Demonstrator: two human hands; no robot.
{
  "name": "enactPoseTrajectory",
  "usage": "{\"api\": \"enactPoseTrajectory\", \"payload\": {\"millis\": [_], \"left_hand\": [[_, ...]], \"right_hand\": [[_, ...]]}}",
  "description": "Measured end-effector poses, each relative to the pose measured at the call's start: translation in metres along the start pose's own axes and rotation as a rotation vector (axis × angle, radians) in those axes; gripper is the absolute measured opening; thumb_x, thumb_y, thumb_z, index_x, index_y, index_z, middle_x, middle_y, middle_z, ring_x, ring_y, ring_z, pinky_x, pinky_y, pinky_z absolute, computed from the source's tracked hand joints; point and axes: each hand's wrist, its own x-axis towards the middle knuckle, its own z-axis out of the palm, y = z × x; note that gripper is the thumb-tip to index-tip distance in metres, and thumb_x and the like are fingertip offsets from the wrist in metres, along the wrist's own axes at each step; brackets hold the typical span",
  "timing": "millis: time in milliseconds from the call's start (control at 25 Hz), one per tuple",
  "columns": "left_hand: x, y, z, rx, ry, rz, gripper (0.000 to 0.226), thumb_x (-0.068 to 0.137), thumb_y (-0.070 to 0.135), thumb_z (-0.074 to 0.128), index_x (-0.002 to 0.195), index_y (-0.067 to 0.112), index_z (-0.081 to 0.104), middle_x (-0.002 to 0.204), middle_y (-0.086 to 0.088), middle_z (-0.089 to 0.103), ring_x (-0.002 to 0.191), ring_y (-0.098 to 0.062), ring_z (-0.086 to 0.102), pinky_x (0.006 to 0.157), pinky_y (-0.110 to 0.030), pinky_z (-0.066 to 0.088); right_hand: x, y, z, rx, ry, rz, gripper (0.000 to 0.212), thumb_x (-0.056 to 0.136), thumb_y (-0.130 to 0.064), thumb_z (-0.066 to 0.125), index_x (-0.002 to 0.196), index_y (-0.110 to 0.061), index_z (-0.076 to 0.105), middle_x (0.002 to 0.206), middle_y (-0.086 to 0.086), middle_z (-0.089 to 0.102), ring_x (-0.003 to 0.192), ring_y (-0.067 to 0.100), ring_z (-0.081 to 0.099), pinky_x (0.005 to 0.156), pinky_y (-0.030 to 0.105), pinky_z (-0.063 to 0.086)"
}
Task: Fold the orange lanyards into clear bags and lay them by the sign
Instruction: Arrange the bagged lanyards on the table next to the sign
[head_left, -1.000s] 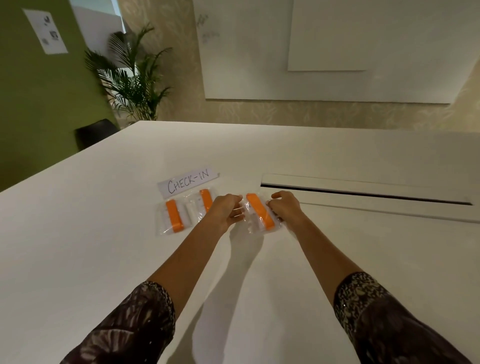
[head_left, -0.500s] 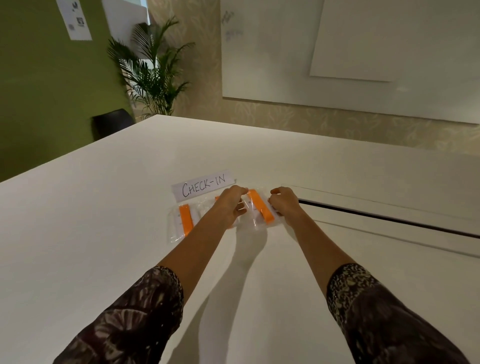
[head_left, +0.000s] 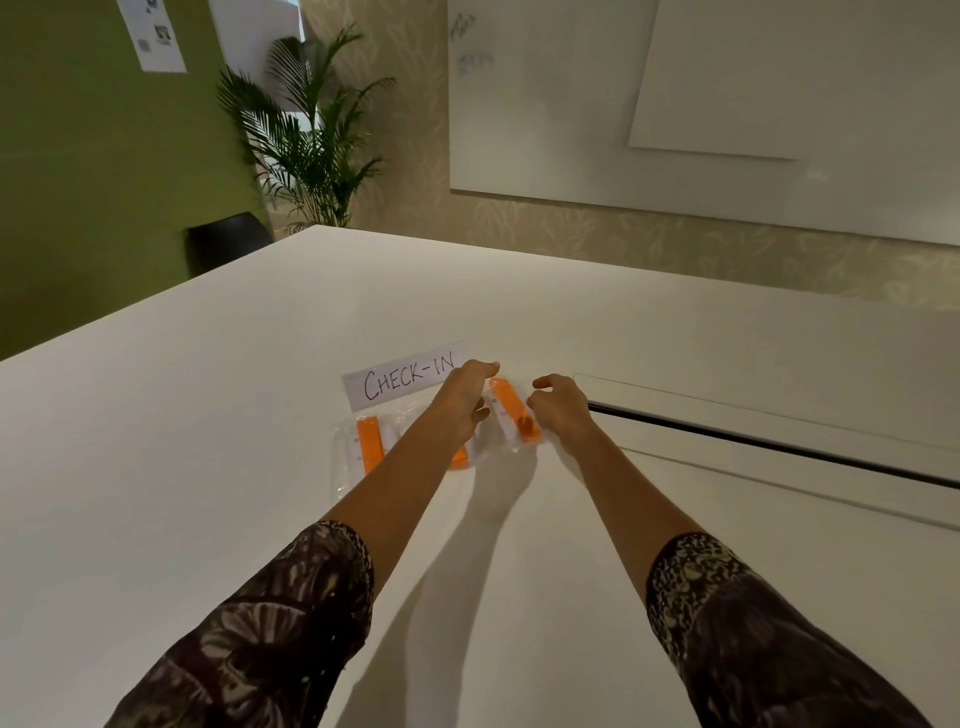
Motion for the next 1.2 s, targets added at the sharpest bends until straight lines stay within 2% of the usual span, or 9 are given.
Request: {"api": "enactPoseTrajectory", "payload": {"millis": [80,240,400,520,600,720,880,1040,1200], "left_hand": [[0.000,-0.002,0.000,-0.008,0.019,-0.002,0.034,0.089,0.022,0.059,0.119,0.009,0.052,0.133,-0.014,0.047,0.116,-0.025,0.050,0.093,-0.035,0.045],[-0.005,-0.002,0.002,0.050,0.030,0.017,0.046,0.089,0.023,0.058,0.132,0.009,0.049,0.134,-0.011,0.046,0.122,-0.026,0.045,0.104,-0.037,0.041],[-0.010,-0.005,0.006,0.220,0.063,0.075,0.044,0.092,0.025,0.054,0.131,0.007,0.045,0.099,-0.002,0.052,0.088,-0.017,0.048,0.085,-0.034,0.039],[-0.018,-0.013,0.016,0.398,0.089,0.144,0.022,0.092,0.021,0.048,0.110,0.009,0.050,0.083,-0.002,0.049,0.075,-0.015,0.048,0.071,-0.031,0.034],[-0.025,-0.020,0.026,0.581,0.063,0.224,0.023,0.095,0.020,0.040,0.100,0.004,0.055,0.087,-0.007,0.052,0.082,-0.021,0.053,0.074,-0.031,0.036],[-0.035,-0.037,0.042,0.792,0.008,0.328,0.040,0.100,0.029,0.033,0.120,-0.001,0.050,0.117,-0.015,0.052,0.110,-0.030,0.052,0.086,-0.035,0.038],[-0.045,-0.059,0.068,1.016,-0.060,0.408,0.055,0.101,0.036,0.032,0.138,-0.004,0.033,0.152,-0.024,0.023,0.140,-0.036,0.025,0.111,-0.051,0.027],[-0.064,-0.075,0.101,1.091,-0.123,0.440,0.064,0.101,0.040,0.031,0.147,-0.003,0.020,0.158,-0.021,0.007,0.147,-0.032,0.006,0.116,-0.049,0.019],[-0.087,-0.094,0.143,1.163,-0.224,0.451,0.063,0.101,0.042,0.030,0.144,-0.003,0.026,0.158,-0.021,0.007,0.147,-0.031,0.005,0.113,-0.049,0.020]], "right_hand": [[0.001,0.001,0.000,-0.004,0.006,-0.008,0.044,0.083,-0.008,0.051,0.127,-0.012,0.056,0.130,0.008,0.055,0.112,0.024,0.053,0.079,0.027,0.041],[-0.001,0.001,0.002,-0.031,-0.002,-0.021,0.046,0.084,-0.008,0.051,0.129,-0.011,0.053,0.133,0.009,0.052,0.106,0.021,0.052,0.080,0.029,0.044],[-0.014,0.001,0.002,-0.130,0.006,-0.078,0.051,0.086,-0.014,0.053,0.136,-0.010,0.046,0.136,0.010,0.052,0.119,0.026,0.052,0.085,0.028,0.042],[-0.026,0.005,-0.004,-0.226,0.014,-0.118,0.051,0.085,-0.018,0.054,0.135,-0.010,0.046,0.133,0.013,0.053,0.117,0.029,0.054,0.087,0.032,0.043],[-0.034,0.010,-0.010,-0.335,0.054,-0.152,0.044,0.087,-0.016,0.051,0.130,-0.007,0.049,0.130,0.015,0.054,0.120,0.031,0.051,0.091,0.035,0.042],[-0.045,0.020,-0.023,-0.511,0.104,-0.216,0.038,0.095,-0.019,0.046,0.129,-0.003,0.048,0.134,0.016,0.051,0.137,0.030,0.033,0.103,0.040,0.037],[-0.058,0.043,-0.052,-0.651,0.161,-0.202,0.042,0.099,-0.026,0.041,0.136,-0.005,0.044,0.143,0.013,0.044,0.147,0.028,0.014,0.114,0.044,0.027],[-0.074,0.071,-0.090,-0.654,0.208,-0.124,0.043,0.099,-0.029,0.038,0.135,-0.006,0.045,0.148,0.012,0.039,0.148,0.029,0.006,0.116,0.046,0.019],[-0.093,0.101,-0.139,-0.686,0.244,-0.026,0.043,0.097,-0.031,0.039,0.132,-0.008,0.047,0.148,0.016,0.037,0.147,0.032,0.002,0.114,0.048,0.018]]}}
